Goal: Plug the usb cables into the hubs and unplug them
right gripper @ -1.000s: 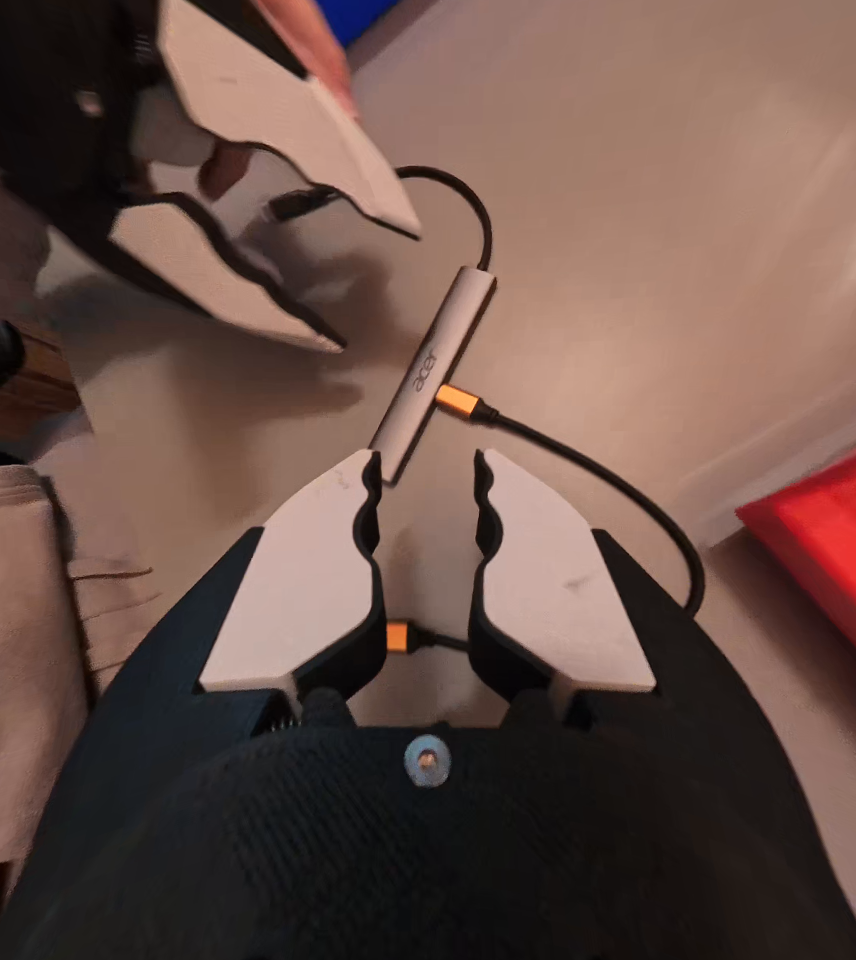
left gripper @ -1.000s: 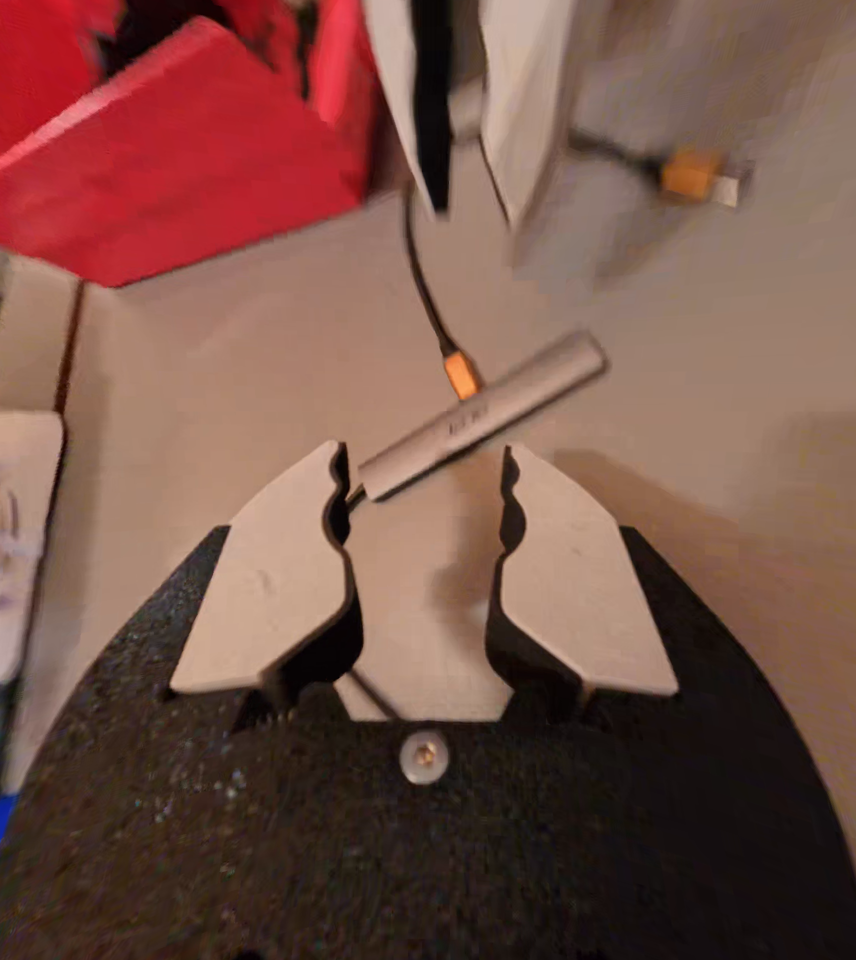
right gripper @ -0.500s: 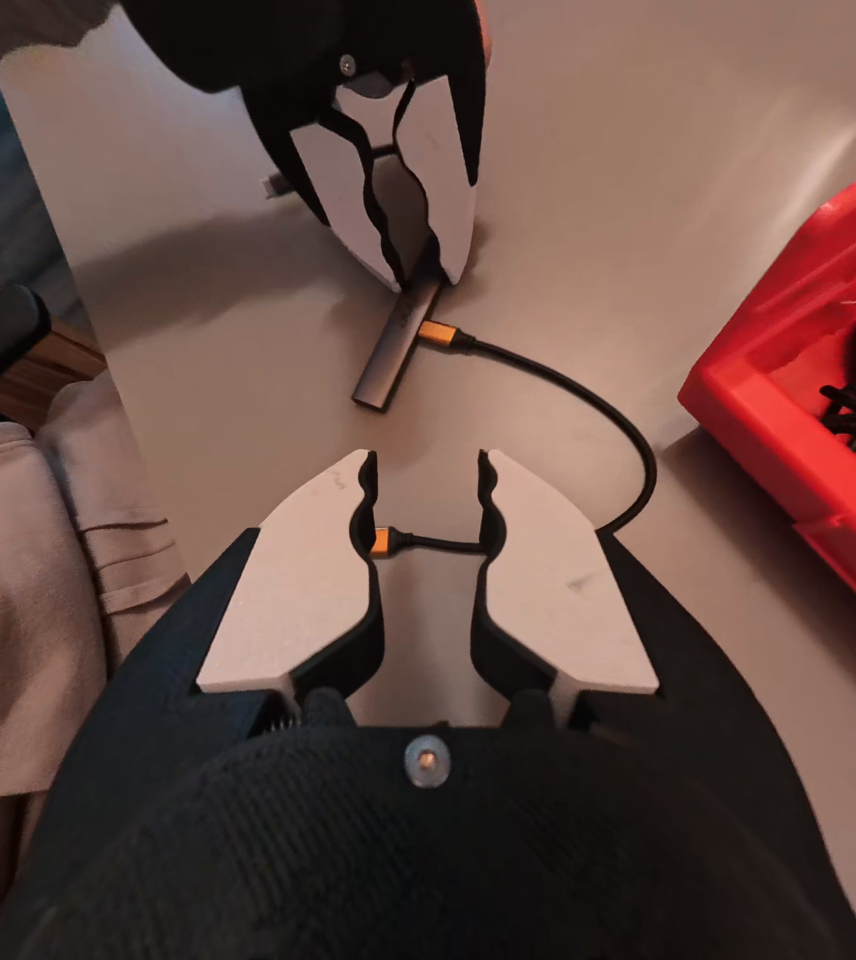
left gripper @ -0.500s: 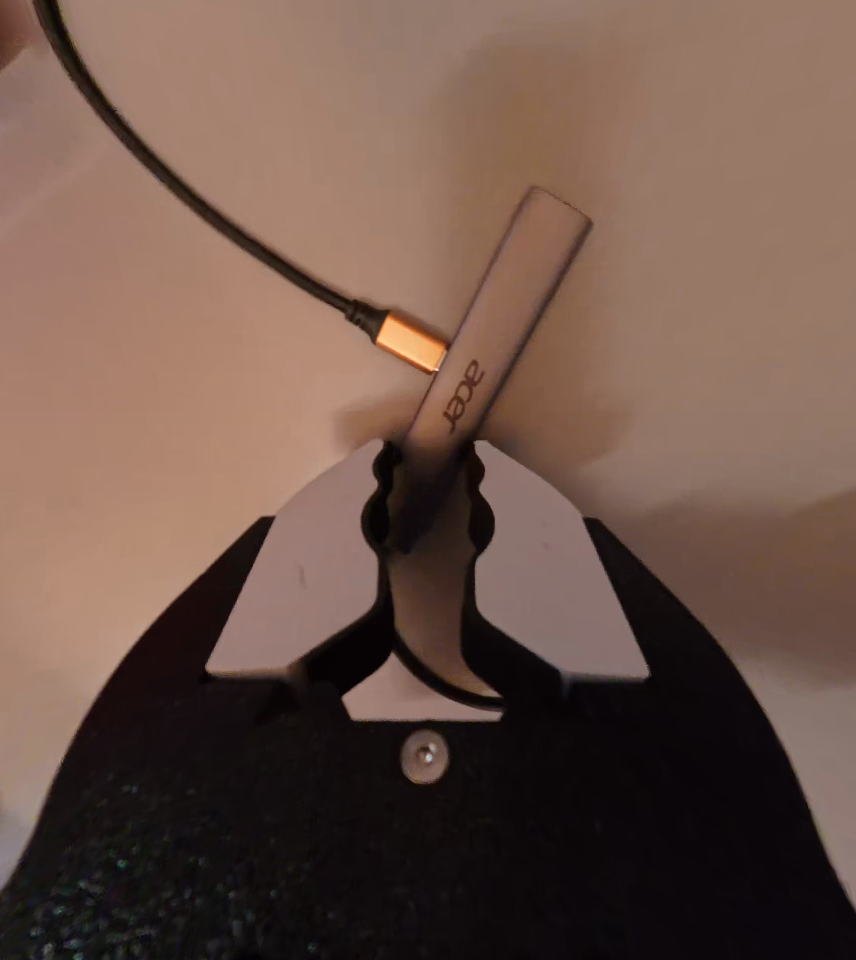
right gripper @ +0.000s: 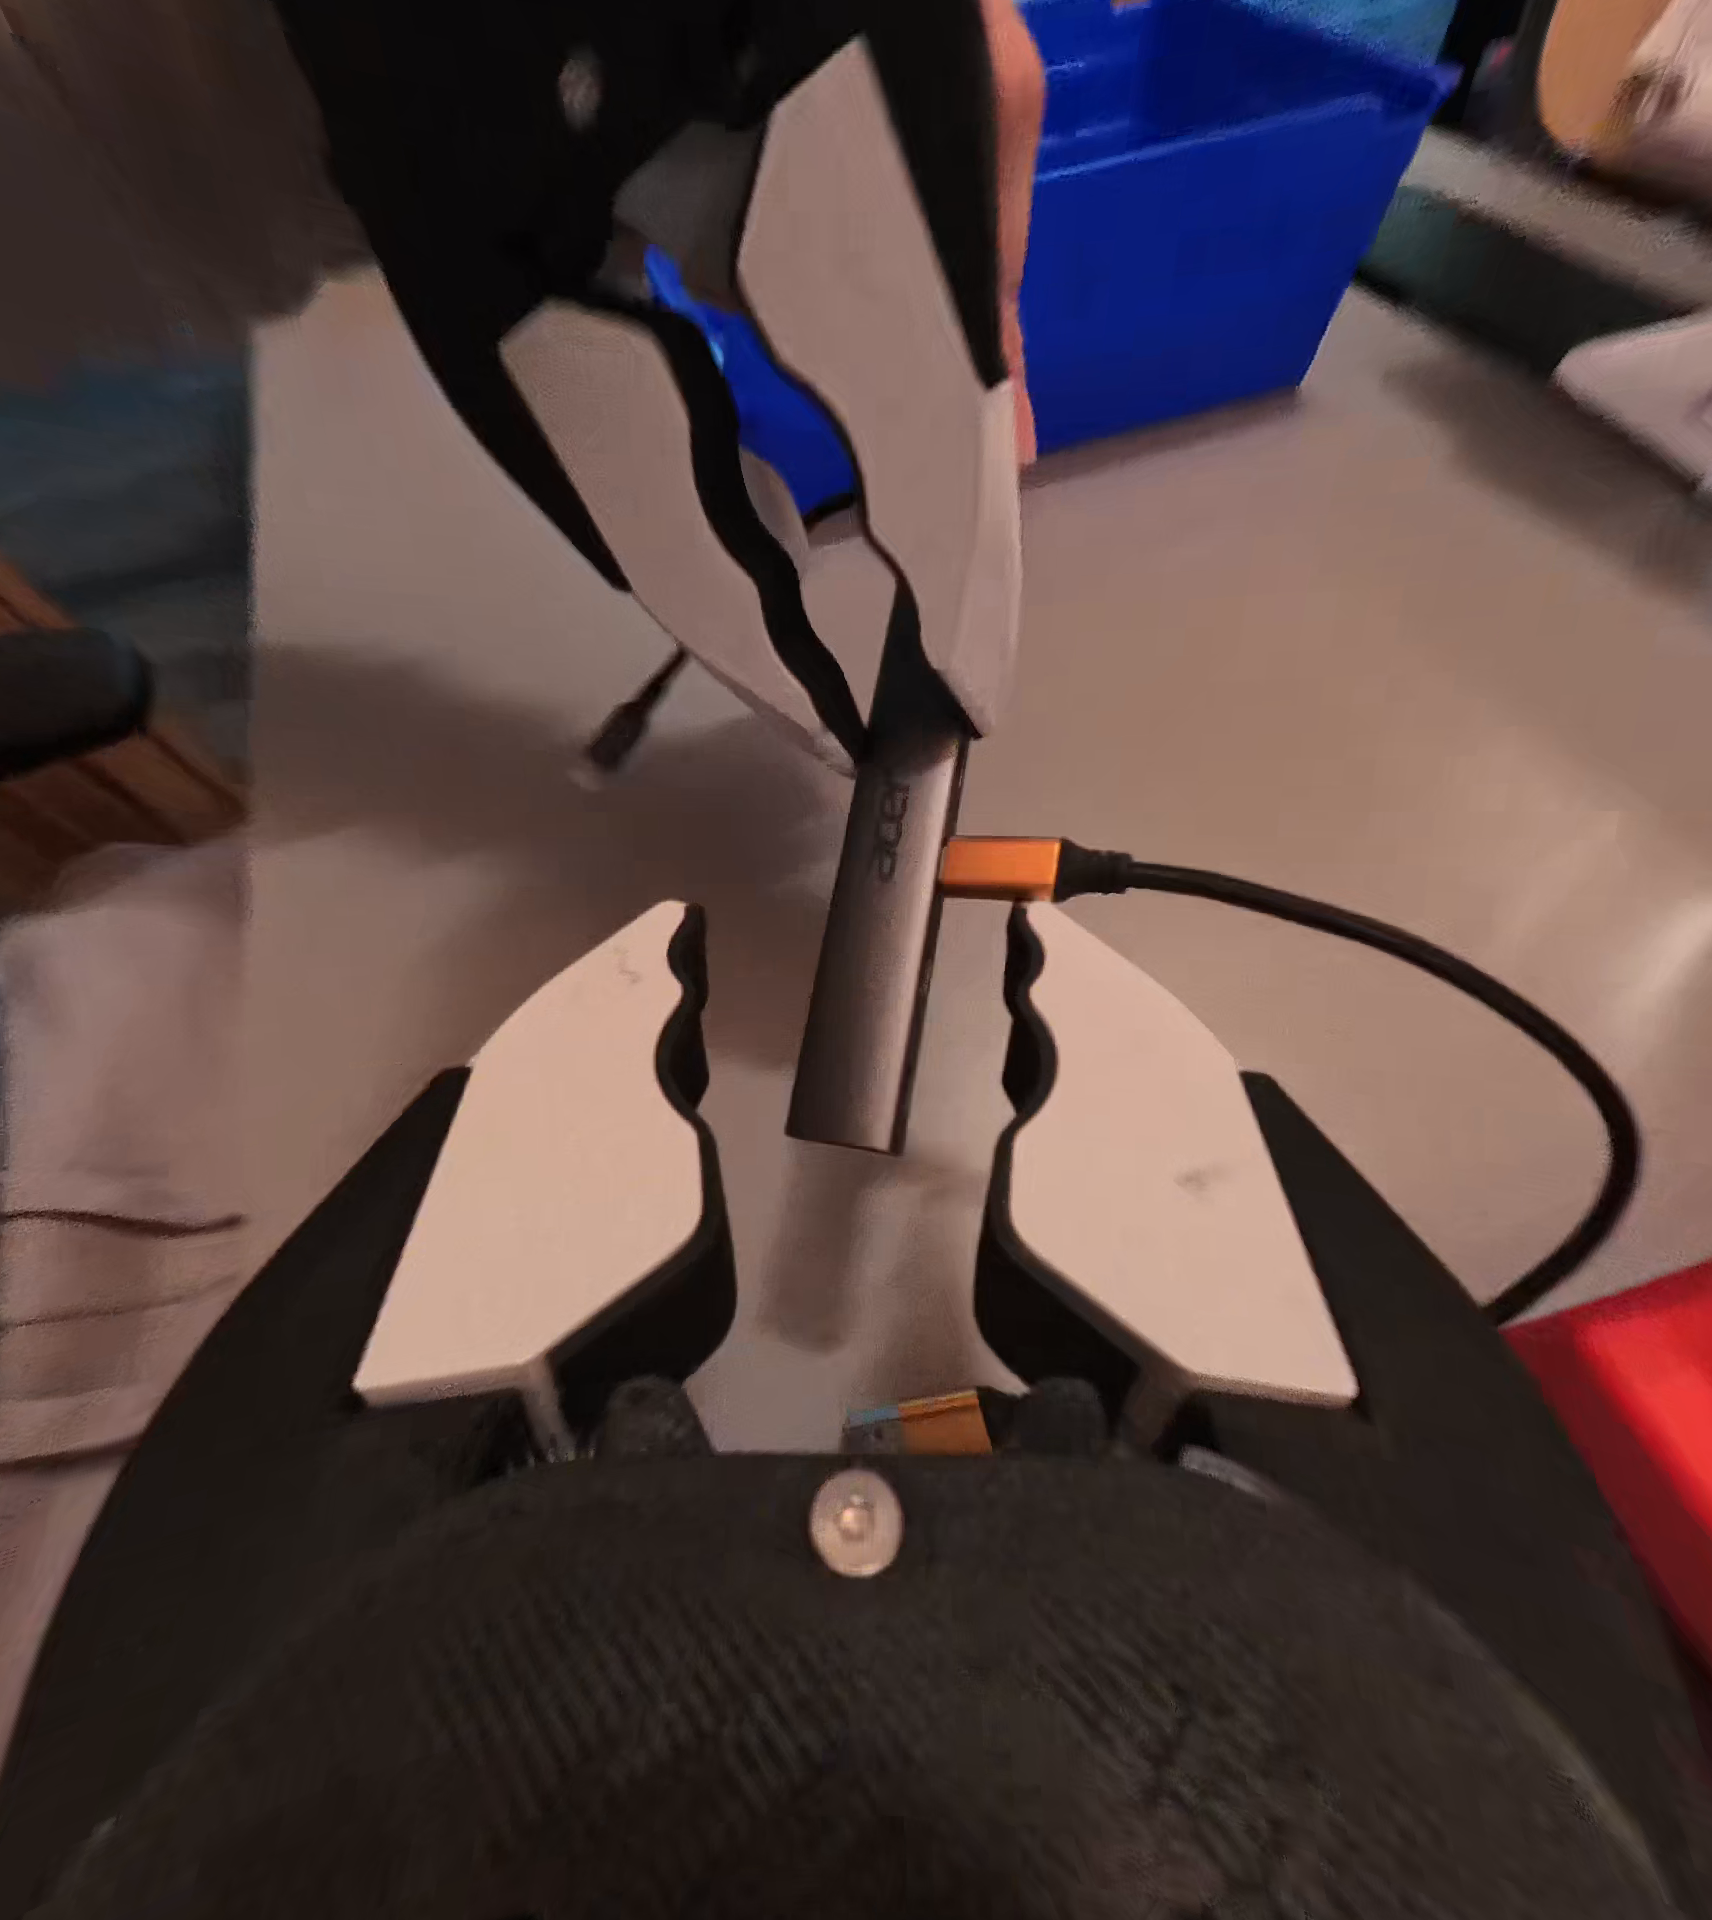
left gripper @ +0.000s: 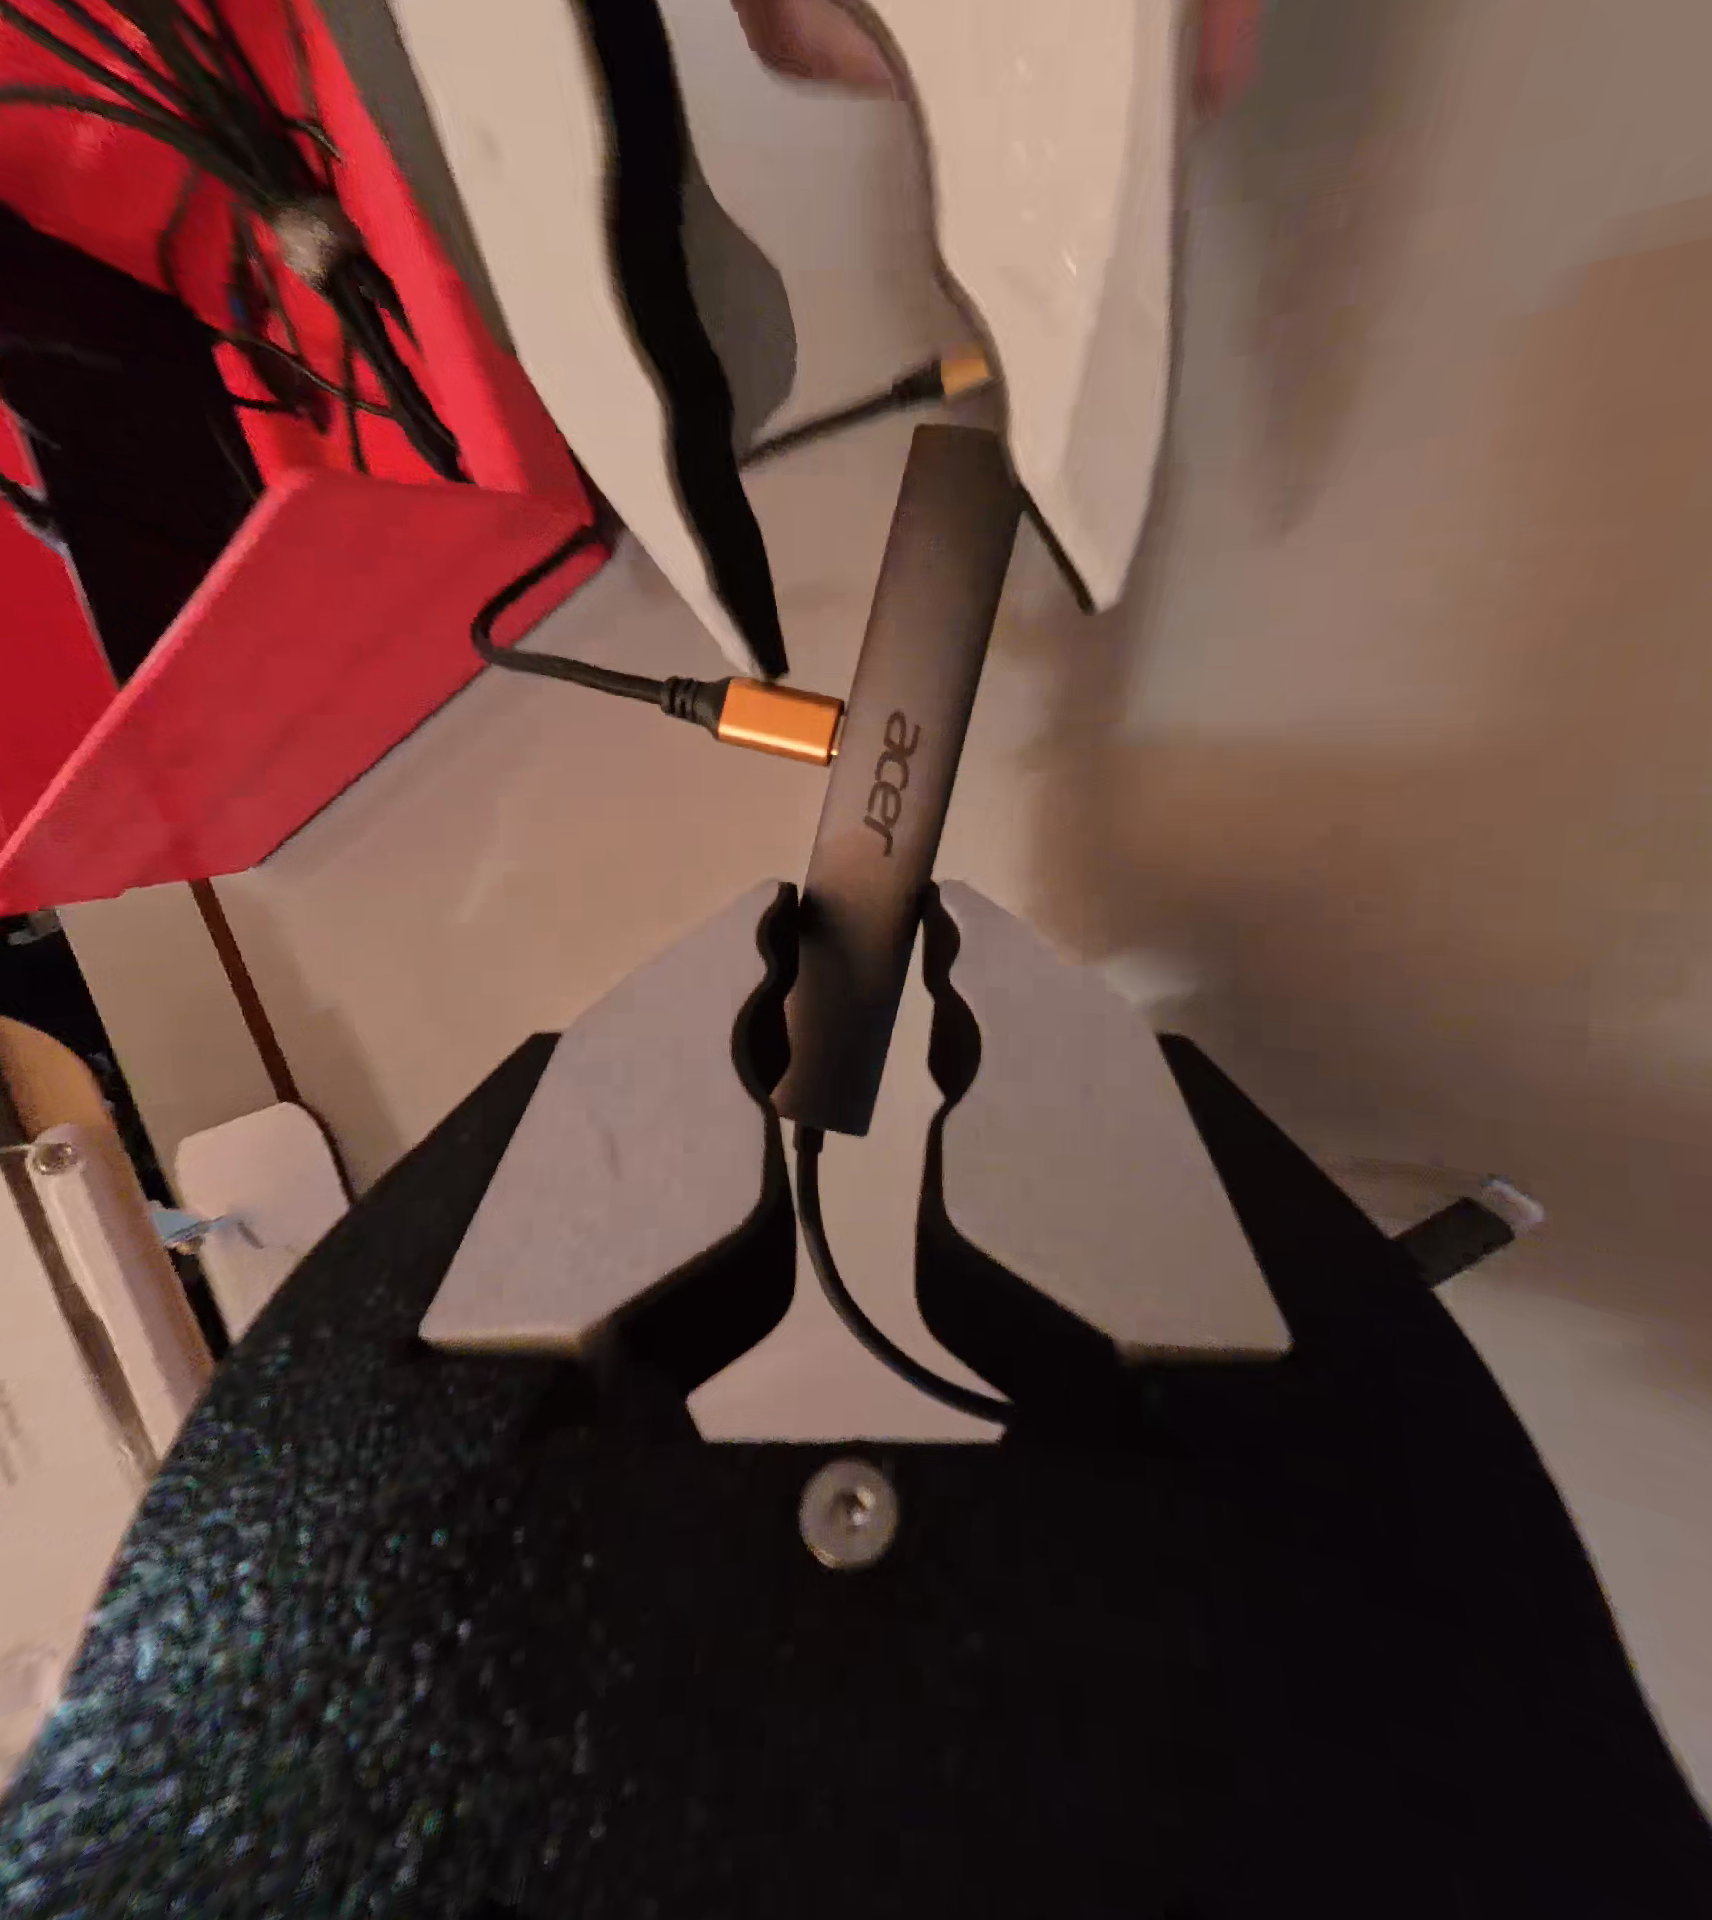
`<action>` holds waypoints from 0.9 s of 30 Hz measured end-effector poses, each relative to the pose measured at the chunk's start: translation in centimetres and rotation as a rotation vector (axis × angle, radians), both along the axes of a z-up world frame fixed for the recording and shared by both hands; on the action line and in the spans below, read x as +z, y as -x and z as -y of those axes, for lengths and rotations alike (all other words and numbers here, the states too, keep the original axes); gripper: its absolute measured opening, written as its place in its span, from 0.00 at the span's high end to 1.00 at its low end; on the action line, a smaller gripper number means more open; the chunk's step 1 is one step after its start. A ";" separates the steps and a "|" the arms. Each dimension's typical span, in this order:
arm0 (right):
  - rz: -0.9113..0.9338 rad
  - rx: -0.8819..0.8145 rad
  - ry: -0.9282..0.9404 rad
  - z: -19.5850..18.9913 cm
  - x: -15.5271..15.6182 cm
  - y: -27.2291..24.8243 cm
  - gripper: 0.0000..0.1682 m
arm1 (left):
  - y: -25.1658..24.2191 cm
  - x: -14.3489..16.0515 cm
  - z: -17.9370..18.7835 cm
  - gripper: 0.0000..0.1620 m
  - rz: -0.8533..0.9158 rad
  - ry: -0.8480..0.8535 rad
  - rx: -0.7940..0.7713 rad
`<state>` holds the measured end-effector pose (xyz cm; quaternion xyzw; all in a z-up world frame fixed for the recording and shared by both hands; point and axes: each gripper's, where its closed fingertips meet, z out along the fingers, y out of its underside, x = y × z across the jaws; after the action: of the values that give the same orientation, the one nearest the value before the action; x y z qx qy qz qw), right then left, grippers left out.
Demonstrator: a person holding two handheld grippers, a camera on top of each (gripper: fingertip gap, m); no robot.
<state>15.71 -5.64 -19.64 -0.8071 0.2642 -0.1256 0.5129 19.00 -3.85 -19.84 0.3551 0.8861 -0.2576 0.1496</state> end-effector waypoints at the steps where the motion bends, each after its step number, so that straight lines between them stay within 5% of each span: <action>1: 0.073 -0.002 0.072 -0.1 -0.1 -0.2 0.67 | 0.1 0.5 -0.1 0.86 -0.034 0.028 0.011; 4: 0.253 0.003 0.226 -0.2 -0.1 -0.4 0.72 | 0.7 1.7 -0.6 0.87 -0.144 0.103 0.010; 7: 0.284 0.030 0.159 -1.2 0.9 0.0 0.84 | 1.0 2.3 -1.1 0.87 -0.210 0.137 -0.003; 13: 0.305 0.042 0.170 -1.3 1.1 0.0 0.85 | 1.4 2.8 -1.5 0.87 -0.206 0.185 -0.006; 16: 0.454 0.037 0.257 -1.2 1.2 -0.4 0.85 | 1.4 2.8 -1.8 0.87 -0.260 0.210 0.036; 21: 0.860 -0.027 0.440 -1.2 3.3 -0.9 0.86 | 0.6 4.3 -3.3 0.63 -0.728 0.181 0.303; 27: 0.997 -0.034 0.475 -2.1 4.1 -0.7 0.86 | 1.4 5.2 -5.3 0.74 -1.106 0.116 0.319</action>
<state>16.37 -3.53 -15.50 -0.7388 -0.0333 -0.5572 0.3776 17.61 1.40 -14.68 0.0210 0.8594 -0.4274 -0.2797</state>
